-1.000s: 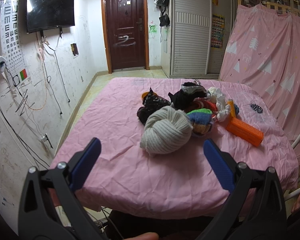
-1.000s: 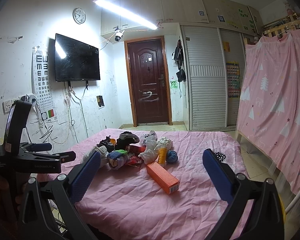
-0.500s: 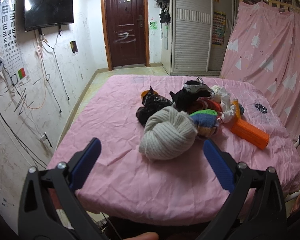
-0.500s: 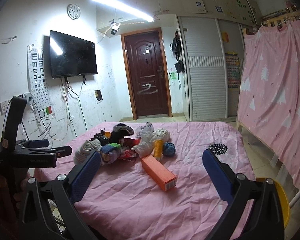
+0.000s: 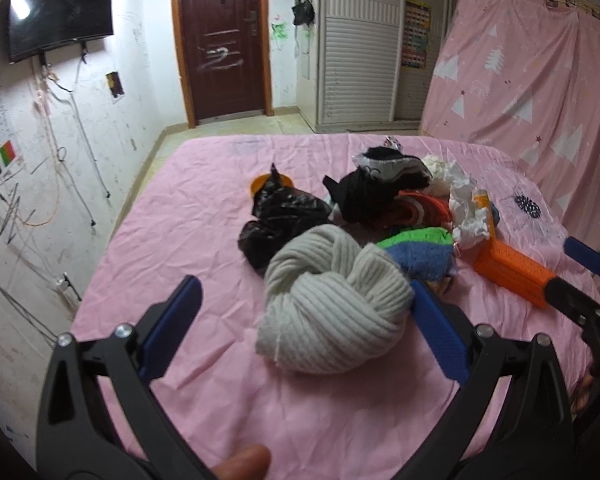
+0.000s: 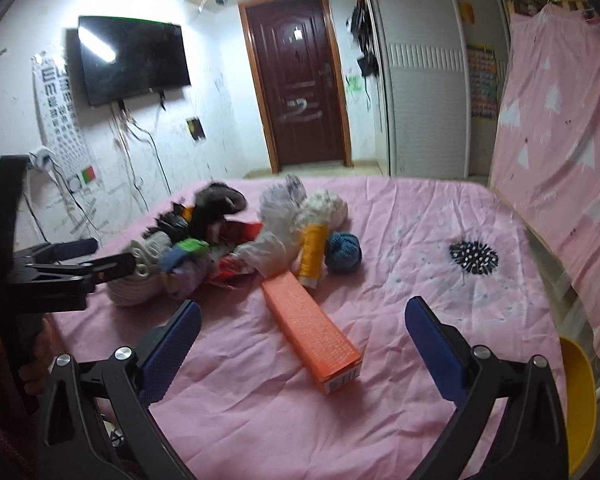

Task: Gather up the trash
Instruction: 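Grasp the grey yarn ball with the left tool while the right tool grasps the orange box, then carry the yarn ball and orange box to the yellow bin and release both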

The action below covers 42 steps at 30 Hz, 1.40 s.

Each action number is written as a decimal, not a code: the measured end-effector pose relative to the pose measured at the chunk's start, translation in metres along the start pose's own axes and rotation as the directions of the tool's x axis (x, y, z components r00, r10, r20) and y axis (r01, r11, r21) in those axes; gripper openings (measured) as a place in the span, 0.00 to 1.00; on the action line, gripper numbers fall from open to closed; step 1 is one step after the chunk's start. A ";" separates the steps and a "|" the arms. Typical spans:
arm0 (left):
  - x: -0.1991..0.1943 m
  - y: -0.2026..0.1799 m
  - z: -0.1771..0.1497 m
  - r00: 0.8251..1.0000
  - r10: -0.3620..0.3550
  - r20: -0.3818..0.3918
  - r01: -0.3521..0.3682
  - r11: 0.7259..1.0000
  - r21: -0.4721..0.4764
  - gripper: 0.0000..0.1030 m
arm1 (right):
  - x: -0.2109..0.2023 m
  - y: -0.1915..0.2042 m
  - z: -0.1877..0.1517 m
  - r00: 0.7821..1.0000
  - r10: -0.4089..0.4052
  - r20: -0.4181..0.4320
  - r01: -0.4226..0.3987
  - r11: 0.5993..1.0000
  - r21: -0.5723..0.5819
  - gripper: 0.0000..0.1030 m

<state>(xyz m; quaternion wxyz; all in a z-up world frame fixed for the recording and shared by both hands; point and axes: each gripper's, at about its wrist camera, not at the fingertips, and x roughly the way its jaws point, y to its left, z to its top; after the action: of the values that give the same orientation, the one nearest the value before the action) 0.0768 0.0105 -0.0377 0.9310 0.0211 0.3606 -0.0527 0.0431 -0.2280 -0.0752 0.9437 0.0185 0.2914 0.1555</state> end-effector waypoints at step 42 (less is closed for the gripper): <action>-0.052 -0.078 0.045 0.967 -0.240 0.081 0.221 0.955 0.197 0.47 | -0.060 -0.052 0.030 0.998 0.023 0.066 -0.025 0.999 0.039 0.18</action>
<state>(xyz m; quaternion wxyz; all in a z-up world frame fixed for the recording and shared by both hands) 0.0597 -0.0661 0.0303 0.9299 0.0628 0.3051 -0.1956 0.0274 -0.2945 -0.0242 0.9503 0.0459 0.2630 0.1604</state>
